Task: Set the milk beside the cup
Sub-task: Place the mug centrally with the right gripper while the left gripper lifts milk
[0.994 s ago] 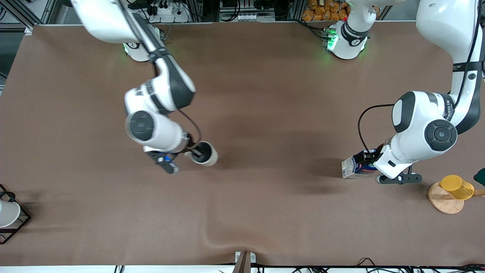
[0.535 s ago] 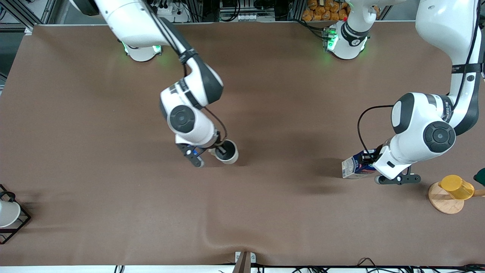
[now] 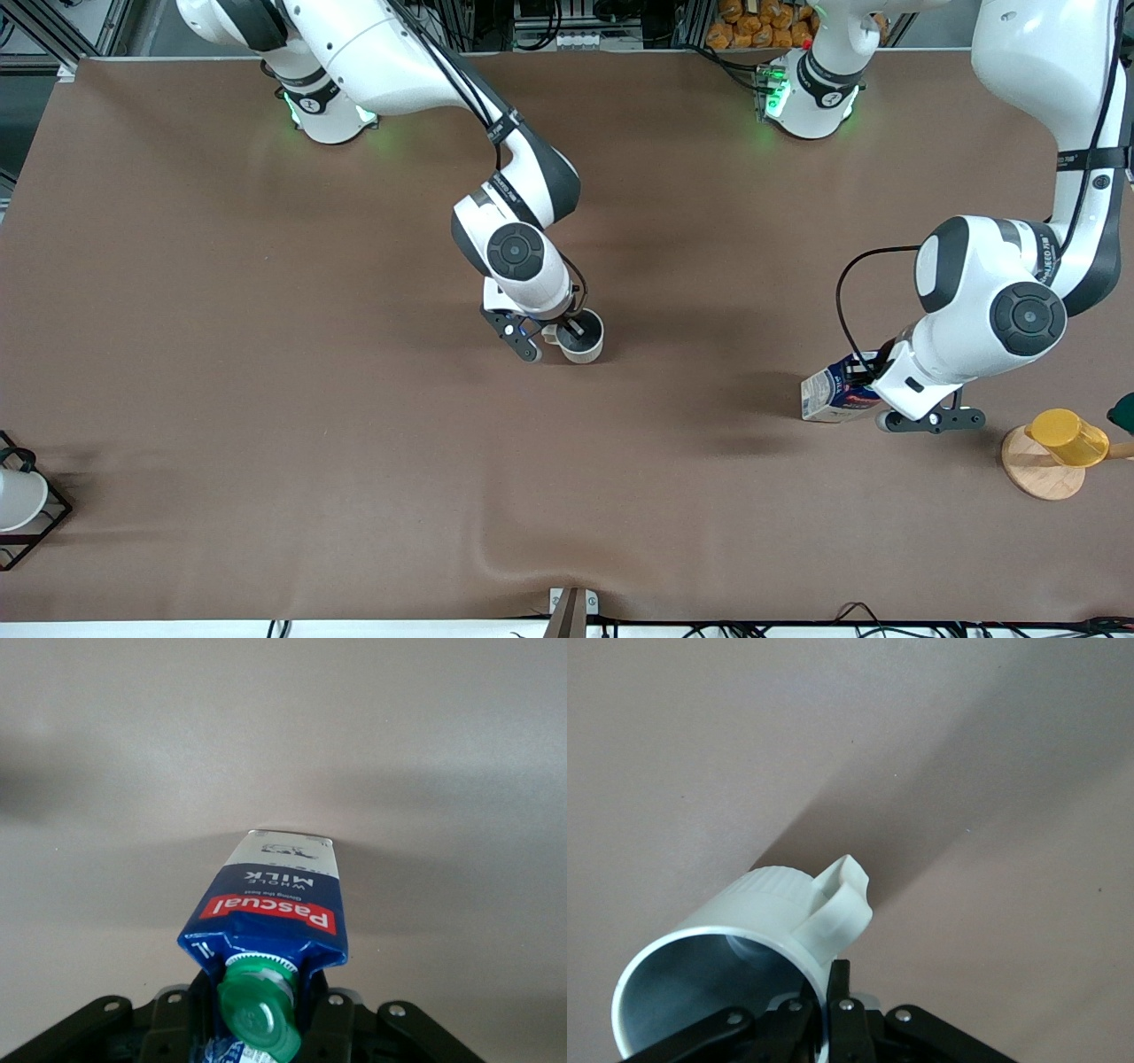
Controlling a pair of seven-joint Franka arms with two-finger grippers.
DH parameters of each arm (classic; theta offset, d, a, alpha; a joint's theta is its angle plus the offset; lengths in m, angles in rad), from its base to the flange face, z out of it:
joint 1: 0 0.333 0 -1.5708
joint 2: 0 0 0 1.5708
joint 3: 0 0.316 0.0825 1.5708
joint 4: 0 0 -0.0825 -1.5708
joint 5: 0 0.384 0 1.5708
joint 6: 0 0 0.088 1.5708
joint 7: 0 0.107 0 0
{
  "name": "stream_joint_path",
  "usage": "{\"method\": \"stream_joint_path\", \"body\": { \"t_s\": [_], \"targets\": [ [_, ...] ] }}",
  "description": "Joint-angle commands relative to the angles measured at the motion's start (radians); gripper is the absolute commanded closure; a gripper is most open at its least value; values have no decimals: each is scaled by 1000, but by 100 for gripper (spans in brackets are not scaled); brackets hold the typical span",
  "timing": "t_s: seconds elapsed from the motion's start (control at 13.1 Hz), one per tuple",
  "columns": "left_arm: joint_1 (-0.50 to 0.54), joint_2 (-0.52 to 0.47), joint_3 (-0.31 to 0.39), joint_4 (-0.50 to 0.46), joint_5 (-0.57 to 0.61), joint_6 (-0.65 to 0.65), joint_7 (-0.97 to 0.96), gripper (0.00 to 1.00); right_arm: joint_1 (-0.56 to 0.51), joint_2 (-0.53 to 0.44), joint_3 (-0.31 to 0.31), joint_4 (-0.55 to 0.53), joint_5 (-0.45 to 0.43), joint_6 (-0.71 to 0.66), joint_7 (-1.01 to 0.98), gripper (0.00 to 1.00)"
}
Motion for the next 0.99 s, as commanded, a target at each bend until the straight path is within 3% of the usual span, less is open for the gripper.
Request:
{"method": "stream_joint_path", "body": {
  "t_s": [0.0, 0.08, 0.46, 0.69, 0.92],
  "targets": [
    [-1, -25, -5, 3, 23, -17, 18, 67, 14, 19, -12, 34, 12, -7, 11, 74],
    [-1, -39, -11, 3, 21, -46, 20, 66, 19, 22, -12, 34, 3, -5, 11, 1],
    [-1, -74, -121, 47, 11, -190, -90, 60, -4, -18, -20, 72, 4, -49, -3, 0],
    [-5, -71, -222, 61, 11, -223, -232, 60, -107, -27, -9, 230, 12, -338, -68, 0],
    [-57, -64, -293, 66, 11, -223, -391, 60, -186, -104, -20, 261, 7, -482, -202, 0]
  ]
}}
